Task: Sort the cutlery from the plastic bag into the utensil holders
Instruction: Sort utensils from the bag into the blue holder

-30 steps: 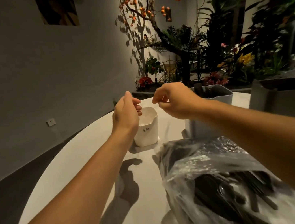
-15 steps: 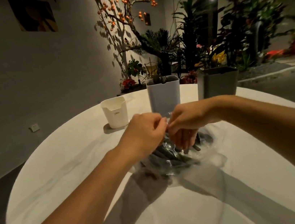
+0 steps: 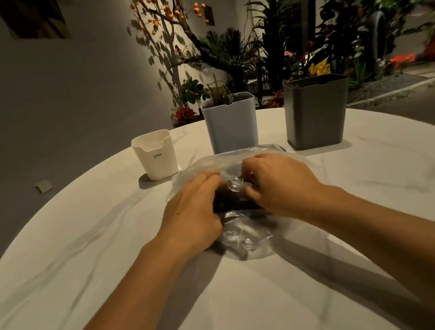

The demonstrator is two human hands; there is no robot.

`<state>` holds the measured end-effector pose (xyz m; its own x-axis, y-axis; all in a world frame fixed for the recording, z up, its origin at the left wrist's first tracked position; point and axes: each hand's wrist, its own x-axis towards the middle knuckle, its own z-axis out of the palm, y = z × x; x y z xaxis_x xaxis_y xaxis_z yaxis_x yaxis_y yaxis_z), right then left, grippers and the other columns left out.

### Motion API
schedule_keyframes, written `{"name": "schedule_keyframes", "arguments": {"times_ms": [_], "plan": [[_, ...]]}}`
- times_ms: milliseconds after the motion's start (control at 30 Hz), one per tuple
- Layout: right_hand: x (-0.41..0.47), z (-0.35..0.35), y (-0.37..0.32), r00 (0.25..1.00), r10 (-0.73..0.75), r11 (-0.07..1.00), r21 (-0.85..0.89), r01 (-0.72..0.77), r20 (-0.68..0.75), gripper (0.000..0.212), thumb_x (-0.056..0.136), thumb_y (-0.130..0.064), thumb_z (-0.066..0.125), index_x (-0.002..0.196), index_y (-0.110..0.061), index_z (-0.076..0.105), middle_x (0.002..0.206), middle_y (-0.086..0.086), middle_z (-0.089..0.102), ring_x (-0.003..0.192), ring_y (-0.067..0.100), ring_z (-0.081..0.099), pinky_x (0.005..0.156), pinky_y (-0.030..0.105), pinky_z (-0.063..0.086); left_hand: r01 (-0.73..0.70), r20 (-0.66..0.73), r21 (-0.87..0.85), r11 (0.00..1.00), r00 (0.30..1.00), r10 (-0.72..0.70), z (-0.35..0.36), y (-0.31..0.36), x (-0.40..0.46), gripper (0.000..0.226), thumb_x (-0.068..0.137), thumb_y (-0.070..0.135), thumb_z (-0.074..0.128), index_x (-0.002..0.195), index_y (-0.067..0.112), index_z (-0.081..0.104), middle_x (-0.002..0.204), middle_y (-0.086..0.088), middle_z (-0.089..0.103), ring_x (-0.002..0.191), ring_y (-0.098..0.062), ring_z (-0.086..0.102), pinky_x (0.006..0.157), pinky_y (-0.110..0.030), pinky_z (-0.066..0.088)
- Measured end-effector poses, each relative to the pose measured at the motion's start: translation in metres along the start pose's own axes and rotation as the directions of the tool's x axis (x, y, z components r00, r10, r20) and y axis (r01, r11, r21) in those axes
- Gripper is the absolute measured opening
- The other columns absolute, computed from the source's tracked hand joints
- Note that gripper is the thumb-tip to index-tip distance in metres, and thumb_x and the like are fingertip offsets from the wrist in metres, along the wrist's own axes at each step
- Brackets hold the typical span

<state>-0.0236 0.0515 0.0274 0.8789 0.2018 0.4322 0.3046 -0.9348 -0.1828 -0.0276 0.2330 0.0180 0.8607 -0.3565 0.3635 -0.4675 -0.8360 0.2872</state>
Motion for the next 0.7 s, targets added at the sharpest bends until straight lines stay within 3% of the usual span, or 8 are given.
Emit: {"name": "schedule_keyframes", "arguments": {"times_ms": [67, 167, 267, 333, 433, 500, 567, 700], "plan": [[0.000, 0.003, 0.002, 0.999, -0.017, 1.000, 0.006, 0.017, -0.032, 0.008, 0.095, -0.032, 0.064, 0.101, -0.027, 0.065, 0.099, -0.006, 0.066, 0.083, 0.011, 0.056, 0.073, 0.023, 0.045, -0.010, 0.022, 0.012, 1.000, 1.000, 0.009, -0.003, -0.004, -0.003, 0.030, 0.082, 0.012, 0.070, 0.102, 0.033, 0.068, 0.146, 0.019, 0.043, 0.133, -0.007, 0.038, 0.111, -0.033, 0.040], [-0.003, 0.001, -0.003, 0.978, -0.062, 0.998, 0.017, 0.060, 0.201, 0.019, 0.088, -0.049, 0.067, 0.093, -0.031, 0.063, 0.086, -0.007, 0.065, 0.078, 0.011, 0.059, 0.068, 0.028, 0.052, 0.018, 0.055, -0.002, 1.000, 0.998, -0.018, -0.005, -0.006, -0.003, 0.022, 0.083, 0.020, 0.063, 0.063, 0.030, 0.064, 0.138, 0.020, 0.052, 0.124, -0.005, 0.042, 0.106, -0.034, 0.042], [-0.006, -0.008, -0.005, 0.950, -0.053, 0.989, -0.118, 0.094, 0.309, 0.039, 0.079, -0.070, 0.064, 0.094, -0.034, 0.062, 0.081, -0.010, 0.062, 0.074, 0.010, 0.056, 0.058, 0.025, 0.043, 0.034, 0.032, -0.054, 0.998, 0.999, -0.033, -0.004, -0.007, -0.001, 0.029, 0.086, 0.028, 0.058, 0.061, 0.020, 0.071, 0.122, 0.020, 0.065, 0.110, -0.003, 0.054, 0.097, -0.037, 0.049], [-0.009, -0.012, -0.003, 0.946, -0.033, 0.982, -0.164, 0.090, 0.324, 0.047, 0.075, -0.076, 0.061, 0.097, -0.035, 0.063, 0.084, -0.010, 0.061, 0.076, 0.008, 0.054, 0.060, 0.024, 0.043, 0.054, 0.016, -0.108, 0.993, 0.998, -0.053, -0.005, -0.008, -0.002, 0.037, 0.089, 0.030, 0.056, 0.057, 0.017, 0.068, 0.098, 0.013, 0.074, 0.091, -0.008, 0.064, 0.084, -0.039, 0.055], [-0.015, -0.012, -0.002, 0.963, -0.017, 0.976, -0.203, 0.074, 0.268, 0.051, 0.074, -0.077, 0.061, 0.102, -0.035, 0.061, 0.091, -0.010, 0.059, 0.081, 0.011, 0.055, 0.067, 0.028, 0.049, 0.043, -0.017, -0.129, 0.991, 0.999, -0.045, -0.006, -0.011, -0.003, 0.042, 0.089, 0.030, 0.059, 0.048, 0.018, 0.054, 0.070, 0.004, 0.070, 0.071, -0.014, 0.066, 0.069, -0.041, 0.057], [-0.017, -0.009, -0.002, 0.976, -0.013, 0.972, -0.228, 0.063, 0.217, 0.044, 0.076, -0.067, 0.065, 0.102, -0.031, 0.063, 0.087, -0.009, 0.058, 0.078, 0.012, 0.055, 0.065, 0.028, 0.049, -0.016, -0.011, -0.090, 0.996, 1.000, 0.015, -0.006, -0.014, -0.003, 0.033, 0.080, 0.023, 0.064, 0.052, 0.020, 0.048, 0.080, 0.008, 0.070, 0.085, -0.008, 0.065, 0.074, -0.040, 0.056], [-0.018, -0.006, -0.004, 0.978, -0.016, 0.976, -0.209, 0.060, 0.207, 0.035, 0.079, -0.056, 0.066, 0.099, -0.028, 0.065, 0.082, -0.007, 0.057, 0.074, 0.011, 0.055, 0.060, 0.025, 0.046, -0.054, 0.041, -0.031, 0.998, 0.998, 0.055, -0.007, -0.016, -0.005, 0.014, 0.073, 0.025, 0.068, 0.074, 0.029, 0.055, 0.099, 0.015, 0.064, 0.097, -0.005, 0.057, 0.082, -0.036, 0.054], [-0.021, -0.002, -0.006, 0.989, -0.026, 0.981, -0.186, 0.054, 0.146, 0.025, 0.083, -0.046, 0.060, 0.096, -0.025, 0.066, 0.082, -0.005, 0.059, 0.074, 0.016, 0.057, 0.059, 0.027, 0.041, -0.087, 0.044, -0.038, 0.995, 0.995, 0.089, -0.003, -0.020, -0.008, 0.064, 0.070, 0.039, 0.069, 0.129, 0.039, 0.045, 0.123, 0.016, 0.054, 0.115, -0.008, 0.049, 0.099, -0.034, 0.049]]}}
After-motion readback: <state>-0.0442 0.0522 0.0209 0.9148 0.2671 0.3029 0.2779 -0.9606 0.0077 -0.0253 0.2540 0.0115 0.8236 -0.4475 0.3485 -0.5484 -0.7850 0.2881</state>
